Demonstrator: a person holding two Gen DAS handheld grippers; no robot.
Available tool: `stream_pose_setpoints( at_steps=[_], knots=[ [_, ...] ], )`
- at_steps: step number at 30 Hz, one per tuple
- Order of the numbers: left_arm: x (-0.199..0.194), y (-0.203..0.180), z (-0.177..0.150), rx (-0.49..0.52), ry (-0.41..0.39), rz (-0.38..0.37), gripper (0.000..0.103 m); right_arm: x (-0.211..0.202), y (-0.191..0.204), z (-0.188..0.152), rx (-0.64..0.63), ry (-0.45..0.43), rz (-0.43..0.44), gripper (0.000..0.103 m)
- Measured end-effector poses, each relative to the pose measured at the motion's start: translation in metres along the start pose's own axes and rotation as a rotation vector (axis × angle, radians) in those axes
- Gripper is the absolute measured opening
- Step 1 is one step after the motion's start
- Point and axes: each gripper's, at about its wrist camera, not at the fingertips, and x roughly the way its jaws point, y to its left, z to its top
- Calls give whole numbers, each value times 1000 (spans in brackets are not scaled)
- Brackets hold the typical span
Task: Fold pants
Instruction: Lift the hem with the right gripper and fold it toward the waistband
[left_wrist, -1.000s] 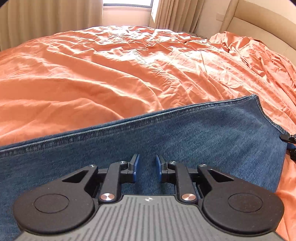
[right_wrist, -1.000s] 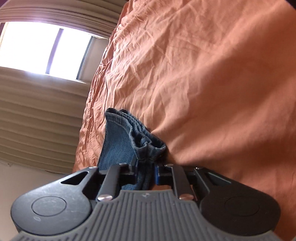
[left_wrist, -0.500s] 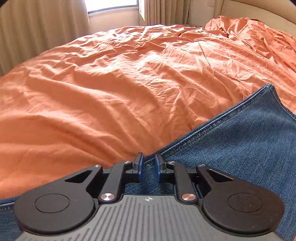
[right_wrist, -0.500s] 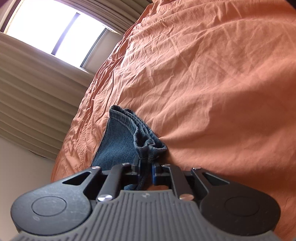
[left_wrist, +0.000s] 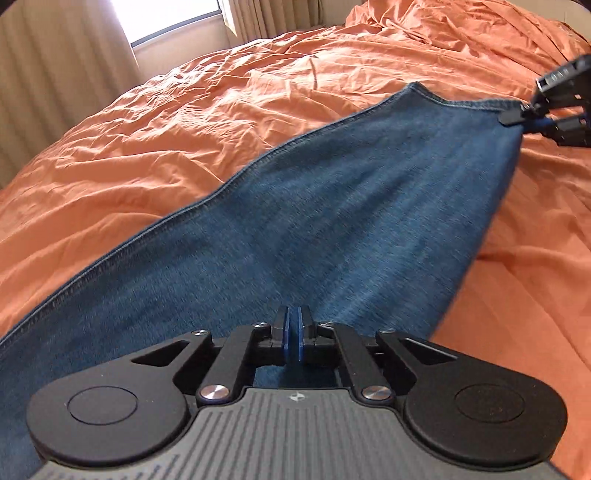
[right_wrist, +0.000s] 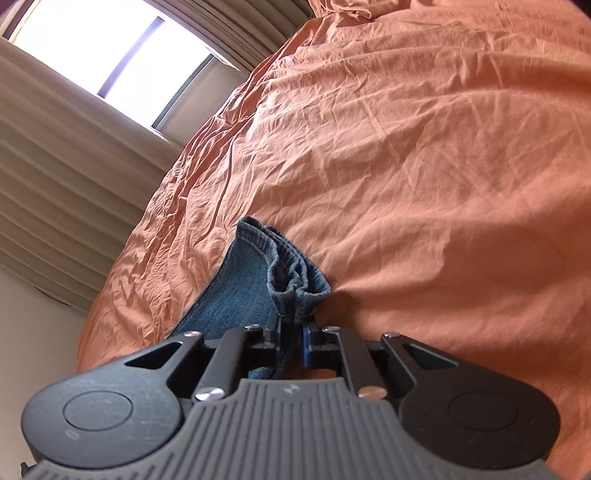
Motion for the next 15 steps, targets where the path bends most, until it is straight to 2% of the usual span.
stream_pose_setpoints(
  at_steps=[5,7,9,10,11,12,15],
  knots=[
    [-19,-17,-17,-20,4,1,0,-21,41,6,-97,-26,-21,5],
    [-27,-19,-22,-32,29,-79,0,-30,62,7,-138,-37,-19,4],
    [-36,-21,-28,-15,33,-95,0,-44,88,7,-191,-58,-12,4],
    [-44,-19,-32,-25,34,-126,4,-51,100,6,-218,-70,-7,4],
    [-51,-13,-35,-41,28,-160,14,-59,117,5,-250,-83,2,4],
    [-60,-7,-40,-58,14,-184,17,-65,130,4,-276,-92,10,4],
    [-89,18,-50,-110,-37,-165,20,-82,176,-5,-360,-116,32,4]
  ],
)
